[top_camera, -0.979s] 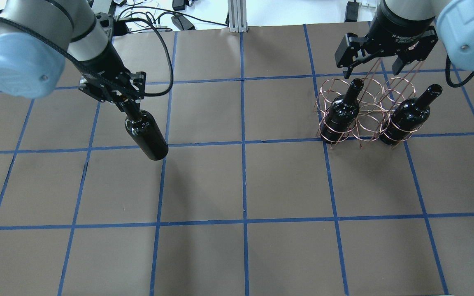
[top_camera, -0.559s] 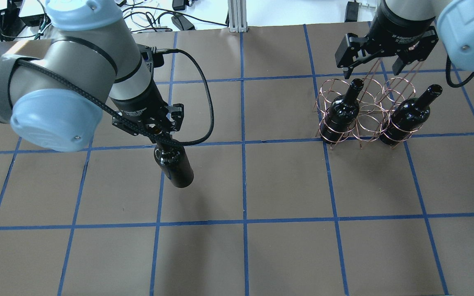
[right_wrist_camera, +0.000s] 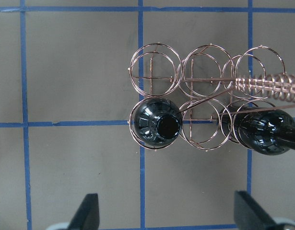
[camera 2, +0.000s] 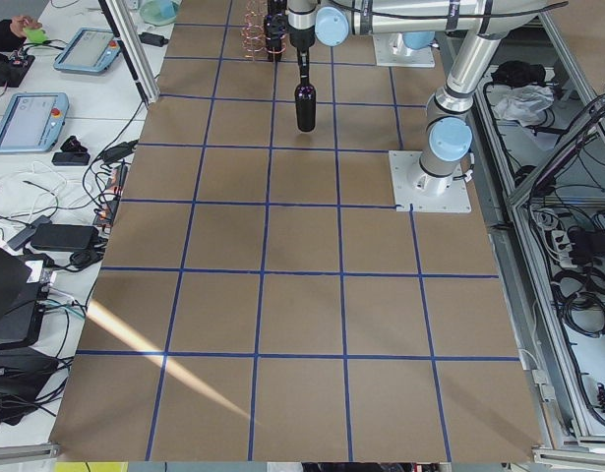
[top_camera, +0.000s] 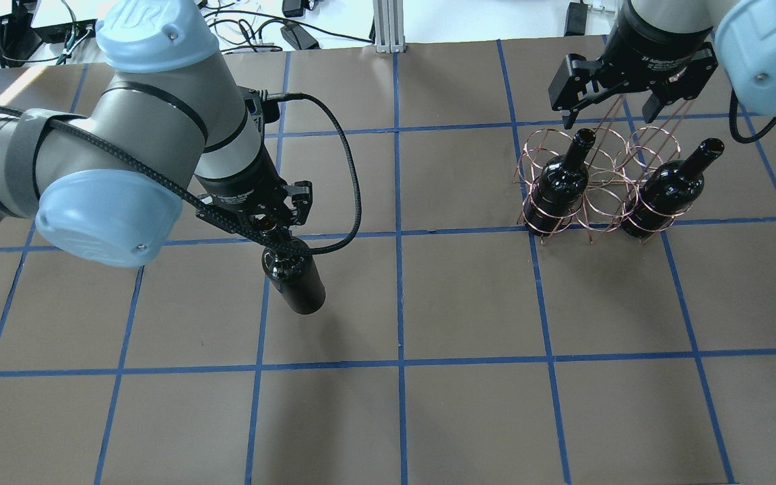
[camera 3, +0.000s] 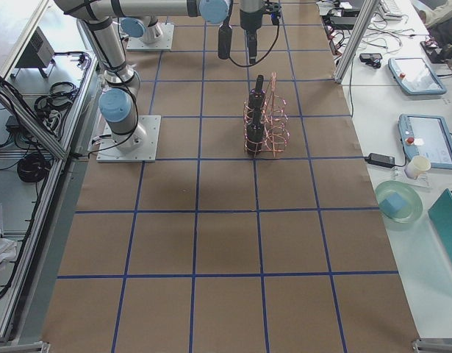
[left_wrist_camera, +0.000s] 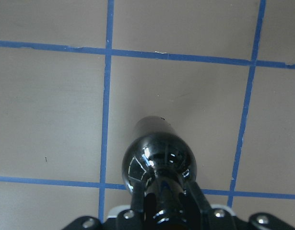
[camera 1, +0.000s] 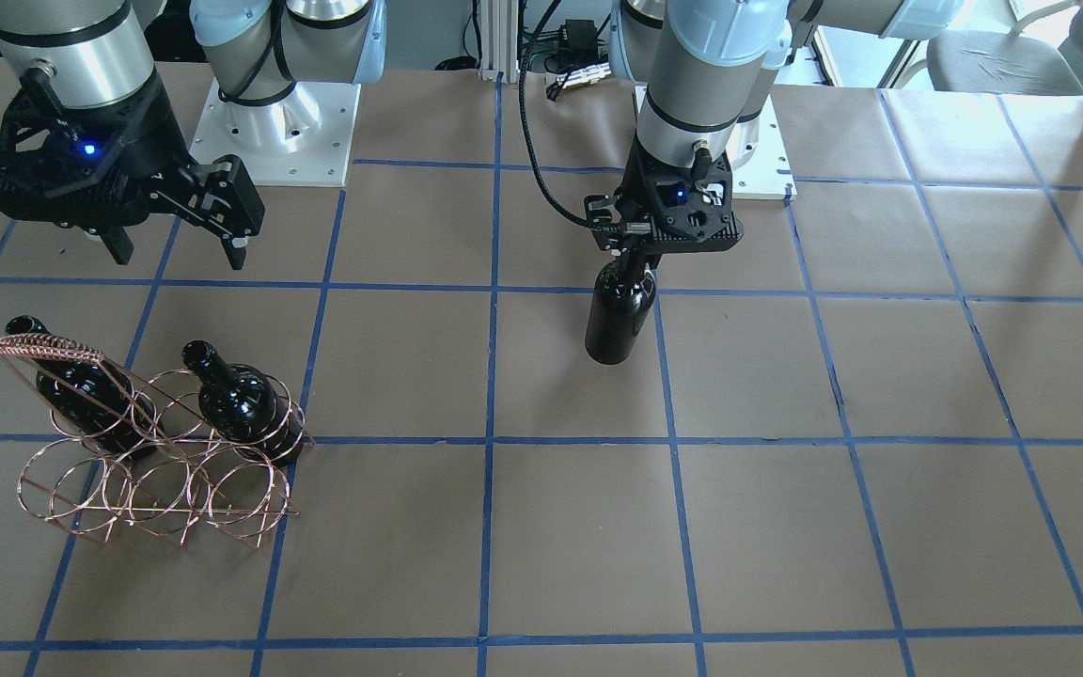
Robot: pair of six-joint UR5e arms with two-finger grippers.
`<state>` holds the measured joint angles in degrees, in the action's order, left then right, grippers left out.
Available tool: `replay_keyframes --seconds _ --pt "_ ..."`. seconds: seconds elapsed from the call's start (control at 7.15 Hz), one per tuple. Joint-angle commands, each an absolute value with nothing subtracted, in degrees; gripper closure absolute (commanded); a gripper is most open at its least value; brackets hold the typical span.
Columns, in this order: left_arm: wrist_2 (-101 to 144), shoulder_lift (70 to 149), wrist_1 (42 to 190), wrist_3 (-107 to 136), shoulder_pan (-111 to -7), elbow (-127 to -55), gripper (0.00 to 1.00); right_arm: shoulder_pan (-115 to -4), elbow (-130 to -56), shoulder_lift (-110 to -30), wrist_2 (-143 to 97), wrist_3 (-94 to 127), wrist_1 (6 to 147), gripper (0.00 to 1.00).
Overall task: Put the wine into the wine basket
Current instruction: 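Carry the bottle toward the table center and set it down upright, then open the left gripper and lift it off the bottle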
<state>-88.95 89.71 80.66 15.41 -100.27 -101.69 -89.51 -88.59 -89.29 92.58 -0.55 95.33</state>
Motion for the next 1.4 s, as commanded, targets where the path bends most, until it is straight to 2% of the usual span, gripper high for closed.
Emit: replay_keyframes --seconds 0.0,0.42,0.56,0.84,0.98,1.12,1.26 --pt "-88.86 90.17 80.51 15.38 -100.28 -101.95 1.00 -89.47 -88.59 -89.38 92.55 -0.62 95.36 0.00" --pt "-88.86 90.70 80.51 15.47 -100.37 -101.95 1.00 -89.65 -88.59 -89.38 92.55 -0.53 95.36 0.00" --pt "-88.86 90.70 80.51 15.56 -100.37 -101.95 0.20 -89.65 -88.59 -89.38 92.55 -0.44 95.27 0.00" --pt "-88.86 90.53 80.42 15.64 -100.37 -101.69 0.15 -89.65 -88.59 -89.38 92.55 -0.44 95.27 0.00" --pt "-89.03 90.09 80.33 16.34 -100.20 -100.91 0.07 -89.65 -88.59 -89.30 92.55 -0.44 95.27 0.00" --pt "-89.56 88.78 80.51 15.83 -100.11 -99.07 0.00 -89.56 -88.59 -89.30 92.55 -0.53 95.27 0.00" --pt "-89.56 88.60 81.73 15.82 -100.11 -94.62 0.00 -89.65 -88.68 -89.38 92.55 -0.44 95.10 0.00"
